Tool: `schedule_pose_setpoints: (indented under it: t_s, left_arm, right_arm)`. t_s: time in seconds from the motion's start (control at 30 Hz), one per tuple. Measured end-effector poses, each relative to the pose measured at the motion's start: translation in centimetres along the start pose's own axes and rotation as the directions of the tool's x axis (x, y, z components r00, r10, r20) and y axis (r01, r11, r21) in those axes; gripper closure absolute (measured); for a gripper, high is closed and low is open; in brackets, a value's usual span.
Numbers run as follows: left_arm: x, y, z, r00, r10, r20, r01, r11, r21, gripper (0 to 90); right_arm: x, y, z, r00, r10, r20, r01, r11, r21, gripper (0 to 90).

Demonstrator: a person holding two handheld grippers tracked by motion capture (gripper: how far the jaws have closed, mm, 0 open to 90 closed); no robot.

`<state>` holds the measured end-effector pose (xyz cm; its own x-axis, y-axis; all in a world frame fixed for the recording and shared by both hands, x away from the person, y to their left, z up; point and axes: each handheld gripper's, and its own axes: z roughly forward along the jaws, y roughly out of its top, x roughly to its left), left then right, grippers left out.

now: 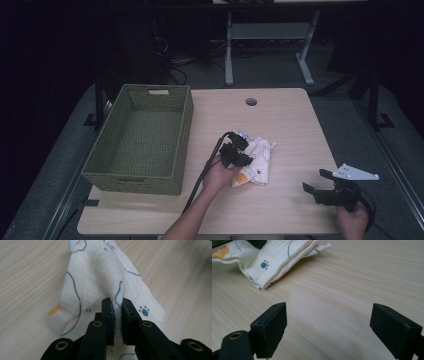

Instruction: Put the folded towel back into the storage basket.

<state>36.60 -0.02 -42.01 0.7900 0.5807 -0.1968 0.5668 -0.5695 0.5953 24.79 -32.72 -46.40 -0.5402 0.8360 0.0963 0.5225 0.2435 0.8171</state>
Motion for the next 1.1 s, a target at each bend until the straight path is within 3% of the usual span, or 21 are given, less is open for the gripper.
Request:
schedule_pose_setpoints:
  t_s: [0.2,0.27,0.43,0.5,0.53,0.57,0.67,0.9,1.1]
  left_arm:
    - [0.7,0.0,-2.2,0.9963,-0.042,0.075,0.048,0.9962,-0.073,83.2]
    - [1.0,-0.1,-2.8,0.9875,-0.077,0.138,0.091,0.9908,-0.1,83.1]
    - [1.3,-0.2,-4.2,0.983,-0.085,0.163,0.105,0.9873,-0.119,83.0]
    - [1.5,-0.3,-4.7,0.9768,-0.097,0.191,0.124,0.9828,-0.137,82.9]
    - [1.5,-0.3,-4.7,0.9768,-0.097,0.191,0.124,0.9828,-0.137,82.9]
    - [1.8,-0.5,-5.3,0.9699,-0.109,0.218,0.142,0.9793,-0.144,83.0]
    - [1.9,-0.5,-5.6,0.9688,-0.106,0.224,0.142,0.9785,-0.149,83.1]
    - [3.1,-0.6,-6.3,0.9417,-0.148,0.302,0.208,0.962,-0.177,83.1]
    - [3.5,-0.5,-7.6,0.9445,-0.15,0.292,0.21,0.9603,-0.184,83.1]
  right_arm:
    - [0.2,0.0,0.2,1.0,-0.005,-0.004,0.005,1.0,0.003,13.7]
    - [0.1,0.1,0.3,1.0,-0.004,0.004,0.004,1.0,-0.006,13.7]
    - [0.1,0.2,0.3,0.9999,0.003,0.01,-0.003,1.0,0.002,13.7]
    - [0.2,0.1,0.3,0.9999,0.004,0.01,-0.004,1.0,0.004,13.7]
    - [0.2,0.1,0.2,1.0,0.005,0.007,-0.005,1.0,0.0,13.7]
    - [0.3,0.1,0.2,1.0,0.004,-0.003,-0.004,1.0,-0.009,13.7]
    - [0.4,0.2,0.4,1.0,-0.003,-0.007,0.003,1.0,-0.004,13.7]
    - [0.8,0.3,0.2,0.9996,-0.014,0.024,0.014,1.0,-0.016,13.7]
    - [0.8,0.3,0.1,0.9996,-0.007,0.028,0.008,1.0,-0.018,13.7]
